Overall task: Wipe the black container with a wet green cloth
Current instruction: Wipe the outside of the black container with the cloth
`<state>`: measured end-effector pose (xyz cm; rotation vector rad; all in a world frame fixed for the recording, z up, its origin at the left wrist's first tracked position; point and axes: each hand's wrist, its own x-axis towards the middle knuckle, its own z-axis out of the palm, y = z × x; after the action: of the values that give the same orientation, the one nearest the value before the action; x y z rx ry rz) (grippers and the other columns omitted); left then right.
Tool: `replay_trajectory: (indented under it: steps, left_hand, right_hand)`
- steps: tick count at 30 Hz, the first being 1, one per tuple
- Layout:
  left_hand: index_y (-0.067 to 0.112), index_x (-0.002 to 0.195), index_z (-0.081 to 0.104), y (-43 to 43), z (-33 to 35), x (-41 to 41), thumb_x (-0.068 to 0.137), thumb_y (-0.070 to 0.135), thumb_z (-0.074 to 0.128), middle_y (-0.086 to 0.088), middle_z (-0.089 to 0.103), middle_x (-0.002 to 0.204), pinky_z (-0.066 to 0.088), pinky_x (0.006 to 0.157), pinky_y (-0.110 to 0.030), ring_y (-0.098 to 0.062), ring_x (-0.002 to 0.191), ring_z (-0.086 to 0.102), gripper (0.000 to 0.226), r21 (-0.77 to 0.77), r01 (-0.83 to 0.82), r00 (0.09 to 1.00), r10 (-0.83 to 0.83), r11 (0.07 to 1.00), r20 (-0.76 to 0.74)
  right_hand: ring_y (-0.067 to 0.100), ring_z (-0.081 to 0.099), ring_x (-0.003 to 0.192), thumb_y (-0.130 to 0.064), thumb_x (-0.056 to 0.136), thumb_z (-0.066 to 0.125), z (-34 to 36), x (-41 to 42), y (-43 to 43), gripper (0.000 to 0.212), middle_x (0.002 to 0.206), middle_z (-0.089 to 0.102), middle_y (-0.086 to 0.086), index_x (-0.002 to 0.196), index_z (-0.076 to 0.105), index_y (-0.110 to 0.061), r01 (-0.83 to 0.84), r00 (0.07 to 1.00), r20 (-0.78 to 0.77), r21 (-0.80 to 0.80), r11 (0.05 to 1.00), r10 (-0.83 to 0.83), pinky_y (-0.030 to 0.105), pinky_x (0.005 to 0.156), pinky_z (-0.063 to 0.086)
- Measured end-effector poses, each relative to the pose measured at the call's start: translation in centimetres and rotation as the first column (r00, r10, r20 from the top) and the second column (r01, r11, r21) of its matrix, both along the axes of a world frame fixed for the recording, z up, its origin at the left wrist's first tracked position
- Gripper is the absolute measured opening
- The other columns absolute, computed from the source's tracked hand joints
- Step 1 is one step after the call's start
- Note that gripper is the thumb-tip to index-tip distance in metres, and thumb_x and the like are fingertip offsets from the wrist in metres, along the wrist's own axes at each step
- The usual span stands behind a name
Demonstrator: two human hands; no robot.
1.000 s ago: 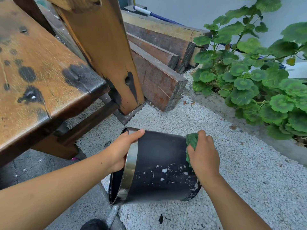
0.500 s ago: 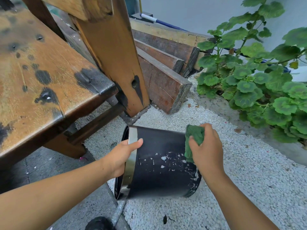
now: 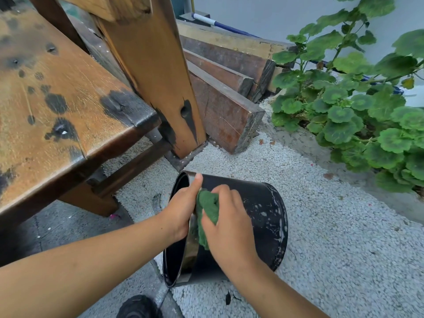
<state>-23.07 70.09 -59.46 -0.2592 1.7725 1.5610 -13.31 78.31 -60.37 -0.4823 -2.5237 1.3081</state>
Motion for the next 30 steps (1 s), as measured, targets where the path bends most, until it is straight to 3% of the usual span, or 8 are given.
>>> replay_trajectory:
  steps: [5, 8, 11, 14, 16, 20, 23, 30]
  left_hand:
    - [0.018, 0.058, 0.052, 1.0, -0.5, 0.0, 0.095, 0.061, 0.052, -0.004, 0.050, 0.058, 0.043, 0.056, -0.032, -0.021, 0.052, 0.052, 0.057, 0.053, 0.024, 0.998, -0.021, 0.998, -0.055]
    - [0.014, 0.061, 0.055, 1.1, -1.2, -0.2, 0.095, 0.063, 0.050, -0.005, 0.053, 0.055, 0.044, 0.045, -0.022, -0.018, 0.047, 0.055, 0.060, 0.054, 0.015, 0.996, -0.010, 0.998, -0.092]
    - [0.008, 0.083, 0.068, 0.7, -1.9, -0.4, 0.094, 0.063, 0.053, -0.008, 0.066, 0.068, 0.049, 0.049, -0.016, -0.018, 0.062, 0.065, 0.057, 0.043, 0.055, 0.989, -0.048, 0.998, -0.141]
    - [0.020, 0.062, 0.062, 0.4, -2.7, -0.6, 0.094, 0.053, 0.059, 0.017, 0.061, 0.045, 0.040, 0.039, -0.002, 0.010, 0.043, 0.058, 0.046, -0.013, 0.064, 0.977, -0.065, 0.998, -0.204]
    - [0.020, 0.063, 0.049, 0.1, -3.1, -0.8, 0.093, 0.050, 0.064, 0.012, 0.060, 0.048, 0.035, 0.037, 0.001, 0.014, 0.040, 0.053, 0.045, -0.047, 0.040, 0.971, -0.049, 0.998, -0.234]
    - [0.027, 0.052, 0.065, -0.5, -3.3, -1.1, 0.091, 0.050, 0.067, 0.015, 0.067, 0.059, 0.043, 0.045, 0.000, 0.008, 0.054, 0.064, 0.046, -0.053, 0.054, 0.977, -0.064, 0.997, -0.202]
    - [0.021, 0.073, 0.067, -0.7, -3.2, -1.4, 0.090, 0.051, 0.068, 0.007, 0.076, 0.074, 0.046, 0.049, -0.004, -0.003, 0.066, 0.071, 0.035, -0.053, 0.034, 0.980, -0.044, 0.998, -0.196]
    - [0.011, 0.107, 0.076, -0.9, -2.9, -2.4, 0.090, 0.030, 0.075, -0.005, 0.081, 0.104, 0.055, 0.093, -0.037, -0.024, 0.101, 0.076, 0.026, -0.045, 0.050, 0.993, -0.054, 0.998, -0.104]
  right_hand:
    - [0.022, 0.059, 0.096, -0.028, 0.088, 0.068, -0.9, -0.1, -0.7, 0.045, 0.110, 0.042, -0.006, 0.119, 0.036, -0.029, 0.019, 1.000, 0.017, 0.080, 0.997, -0.021, 0.040, 0.073, 0.053]
    - [0.022, 0.059, 0.094, -0.026, 0.086, 0.072, -1.4, -0.4, 0.0, 0.048, 0.110, 0.042, -0.005, 0.119, 0.037, -0.028, 0.034, 0.999, 0.017, 0.114, 0.993, -0.036, 0.037, 0.068, 0.052]
    - [0.022, 0.059, 0.091, -0.025, 0.087, 0.072, -2.1, -0.8, 0.9, 0.048, 0.110, 0.043, -0.005, 0.120, 0.037, -0.027, 0.059, 0.997, 0.031, 0.128, 0.990, -0.063, 0.037, 0.066, 0.053]
    - [0.022, 0.059, 0.088, -0.023, 0.087, 0.072, -2.9, -1.0, 1.7, 0.047, 0.109, 0.044, -0.003, 0.122, 0.040, -0.024, 0.080, 0.996, 0.034, 0.136, 0.987, -0.086, 0.035, 0.065, 0.052]
    - [0.023, 0.059, 0.087, -0.023, 0.087, 0.072, -3.4, -1.1, 2.2, 0.046, 0.108, 0.044, -0.002, 0.122, 0.041, -0.024, 0.097, 0.993, 0.048, 0.147, 0.984, -0.105, 0.036, 0.065, 0.052]
    - [0.026, 0.060, 0.086, -0.023, 0.087, 0.073, -4.7, -1.0, 3.1, 0.047, 0.108, 0.045, 0.000, 0.120, 0.040, -0.025, 0.135, 0.985, 0.082, 0.173, 0.976, -0.151, 0.041, 0.065, 0.054]
    - [0.026, 0.059, 0.086, -0.023, 0.087, 0.073, -5.7, -1.1, 3.9, 0.045, 0.106, 0.044, 0.000, 0.119, 0.041, -0.025, 0.178, 0.973, 0.113, 0.188, 0.966, -0.201, 0.040, 0.065, 0.052]
    - [0.022, 0.057, 0.080, -0.023, 0.089, 0.071, -7.8, -1.0, 6.2, 0.041, 0.105, 0.045, -0.001, 0.120, 0.044, -0.023, 0.264, 0.930, 0.199, 0.229, 0.937, -0.310, 0.034, 0.061, 0.047]
